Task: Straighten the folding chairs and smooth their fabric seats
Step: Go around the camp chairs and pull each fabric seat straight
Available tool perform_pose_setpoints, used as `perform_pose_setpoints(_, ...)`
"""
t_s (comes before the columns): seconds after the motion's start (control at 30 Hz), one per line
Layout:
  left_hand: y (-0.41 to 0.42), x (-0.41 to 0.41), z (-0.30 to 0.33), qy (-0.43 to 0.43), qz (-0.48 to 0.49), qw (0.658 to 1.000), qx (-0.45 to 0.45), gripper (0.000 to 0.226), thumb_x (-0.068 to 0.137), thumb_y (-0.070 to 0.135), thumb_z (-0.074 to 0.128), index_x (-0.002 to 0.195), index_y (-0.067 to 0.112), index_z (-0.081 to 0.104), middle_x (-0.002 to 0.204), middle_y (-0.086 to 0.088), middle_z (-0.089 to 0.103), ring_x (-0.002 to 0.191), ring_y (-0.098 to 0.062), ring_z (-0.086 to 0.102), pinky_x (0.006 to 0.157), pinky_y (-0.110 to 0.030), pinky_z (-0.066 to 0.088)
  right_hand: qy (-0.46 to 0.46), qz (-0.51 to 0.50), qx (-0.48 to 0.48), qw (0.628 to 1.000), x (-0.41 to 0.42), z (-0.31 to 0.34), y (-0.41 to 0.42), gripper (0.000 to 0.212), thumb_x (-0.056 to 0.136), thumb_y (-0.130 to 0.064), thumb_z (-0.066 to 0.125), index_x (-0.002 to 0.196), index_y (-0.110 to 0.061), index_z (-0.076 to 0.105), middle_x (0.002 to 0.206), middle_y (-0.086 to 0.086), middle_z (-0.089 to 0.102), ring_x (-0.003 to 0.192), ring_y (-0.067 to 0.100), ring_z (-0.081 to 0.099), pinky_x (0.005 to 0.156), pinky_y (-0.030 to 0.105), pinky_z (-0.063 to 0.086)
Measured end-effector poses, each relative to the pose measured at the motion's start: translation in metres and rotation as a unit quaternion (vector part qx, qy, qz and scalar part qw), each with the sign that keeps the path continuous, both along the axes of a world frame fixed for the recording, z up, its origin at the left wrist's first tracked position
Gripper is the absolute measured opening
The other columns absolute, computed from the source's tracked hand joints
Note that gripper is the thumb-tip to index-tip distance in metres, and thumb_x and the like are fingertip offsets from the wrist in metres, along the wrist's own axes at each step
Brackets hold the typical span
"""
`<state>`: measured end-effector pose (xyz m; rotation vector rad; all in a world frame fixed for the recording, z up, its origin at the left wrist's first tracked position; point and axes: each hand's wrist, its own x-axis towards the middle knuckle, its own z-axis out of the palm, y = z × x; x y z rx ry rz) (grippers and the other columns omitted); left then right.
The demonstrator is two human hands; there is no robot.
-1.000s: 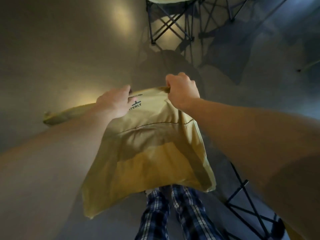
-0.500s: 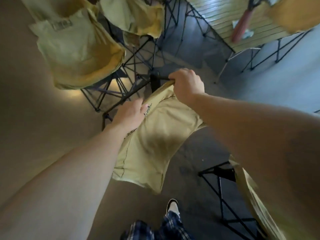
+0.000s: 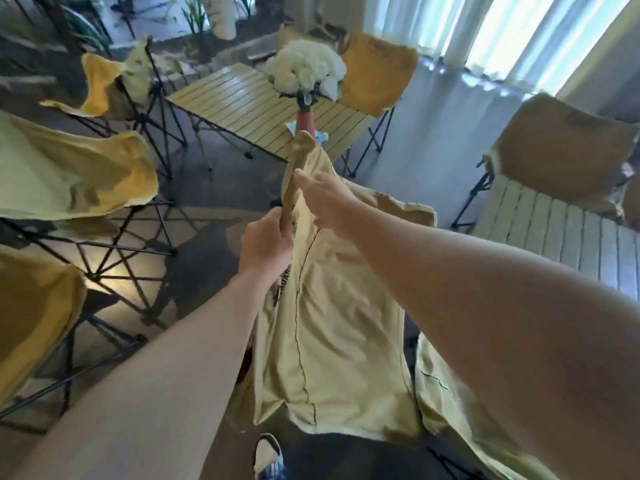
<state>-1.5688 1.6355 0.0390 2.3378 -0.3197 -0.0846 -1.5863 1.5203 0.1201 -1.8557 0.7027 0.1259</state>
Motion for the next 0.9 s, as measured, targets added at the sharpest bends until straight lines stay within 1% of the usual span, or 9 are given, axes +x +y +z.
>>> perform_pose_setpoints(0.17, -0.088, 0.055, 0.006, 0.027, -0.077, 0.996, -0.029, 0.029, 0.103, 0.034, 0.041, 0.089, 0.014, 0.058, 0.081, -0.008, 0.063, 0.081, -0.033, 0.059, 0.069, -0.035, 0.041, -0.008, -0.038, -0.032, 0.999, 0.055, 0.009, -0.075, 0.029, 0.099, -0.020, 0.053, 0.120, -0.002, 0.061, 0.108, 0.007, 0.063, 0.090, 0.018, 0.058, 0.095, 0.038, 0.049)
perform_pose_setpoints(0.27, -0.151, 0.089, 0.008, 0.030, -0.133, 0.990, -0.042, 0.027, 0.101, 0.024, 0.040, 0.090, 0.013, 0.061, 0.082, -0.009, 0.064, 0.083, -0.034, 0.058, 0.073, -0.038, 0.044, 0.098, 0.068, -0.280, 0.953, 0.068, 0.002, -0.132, 0.018, 0.098, -0.018, 0.055, 0.112, -0.013, 0.065, 0.121, 0.001, 0.059, 0.110, 0.019, 0.057, 0.104, 0.033, 0.036)
perform_pose_setpoints(0.33, -0.194, 0.111, 0.009, 0.036, -0.161, 0.986, -0.039, 0.026, 0.100, 0.023, 0.042, 0.092, 0.011, 0.063, 0.083, -0.010, 0.064, 0.080, -0.030, 0.055, 0.069, -0.036, 0.039, 0.120, 0.023, -0.312, 0.942, 0.079, 0.000, -0.175, 0.015, 0.098, -0.022, 0.053, 0.108, -0.021, 0.064, 0.114, -0.002, 0.058, 0.106, 0.016, 0.055, 0.112, 0.034, 0.027)
perform_pose_setpoints(0.37, -0.215, 0.124, 0.008, 0.034, -0.175, 0.983, -0.035, 0.026, 0.099, 0.024, 0.043, 0.091, 0.012, 0.063, 0.084, -0.010, 0.064, 0.078, -0.029, 0.054, 0.067, -0.035, 0.036, 0.101, -0.029, -0.221, 0.970, 0.086, -0.004, -0.193, 0.019, 0.098, -0.022, 0.051, 0.113, -0.021, 0.064, 0.117, -0.001, 0.059, 0.104, 0.015, 0.055, 0.113, 0.037, 0.029)
perform_pose_setpoints(0.4, -0.232, 0.136, 0.008, 0.035, -0.184, 0.982, -0.031, 0.025, 0.099, 0.026, 0.043, 0.089, 0.014, 0.062, 0.083, -0.009, 0.064, 0.077, -0.027, 0.053, 0.066, -0.033, 0.033, 0.047, -0.119, -0.026, 0.991, 0.096, -0.010, -0.212, 0.027, 0.098, -0.020, 0.050, 0.123, -0.020, 0.060, 0.119, 0.001, 0.059, 0.100, 0.015, 0.057, 0.109, 0.040, 0.036)
perform_pose_setpoints(0.47, -0.265, 0.163, 0.003, 0.038, -0.194, 0.980, -0.025, 0.023, 0.099, 0.027, 0.043, 0.087, 0.017, 0.061, 0.082, -0.006, 0.062, 0.076, -0.026, 0.053, 0.066, -0.032, 0.032, -0.039, -0.194, 0.140, 0.970, 0.118, -0.026, -0.239, 0.050, 0.093, -0.012, 0.050, 0.141, -0.021, 0.046, 0.109, 0.002, 0.059, 0.084, 0.015, 0.057, 0.090, 0.042, 0.051)
perform_pose_setpoints(0.6, -0.327, 0.213, -0.003, 0.051, -0.221, 0.974, -0.008, 0.029, 0.100, 0.028, 0.042, 0.094, 0.012, 0.065, 0.085, -0.004, 0.063, 0.080, -0.028, 0.056, 0.067, -0.035, 0.036, -0.038, -0.211, 0.150, 0.965, 0.162, -0.040, -0.297, 0.068, 0.092, -0.016, 0.045, 0.152, -0.039, 0.024, 0.112, 0.002, 0.061, 0.101, 0.023, 0.061, 0.084, 0.041, 0.053)
perform_pose_setpoints(0.77, -0.389, 0.269, -0.019, 0.155, -0.271, 0.949, -0.053, 0.027, 0.096, 0.035, 0.046, 0.092, 0.020, 0.068, 0.087, -0.004, 0.071, 0.089, -0.027, 0.066, 0.080, -0.043, 0.054, -0.050, -0.237, 0.136, 0.961, 0.206, -0.038, -0.353, 0.053, 0.097, -0.004, 0.045, 0.148, -0.016, 0.037, 0.087, -0.004, 0.052, 0.070, 0.010, 0.051, 0.070, 0.033, 0.051)
perform_pose_setpoints(0.9, -0.443, 0.306, -0.033, 0.227, -0.303, 0.921, -0.097, 0.023, 0.099, 0.029, 0.047, 0.095, 0.028, 0.070, 0.087, 0.005, 0.072, 0.088, -0.016, 0.068, 0.076, -0.033, 0.053, -0.015, -0.268, 0.083, 0.960, 0.251, -0.053, -0.401, 0.059, 0.097, -0.008, 0.048, 0.153, -0.015, 0.028, 0.141, 0.007, 0.049, 0.098, 0.016, 0.058, 0.071, 0.024, 0.046)
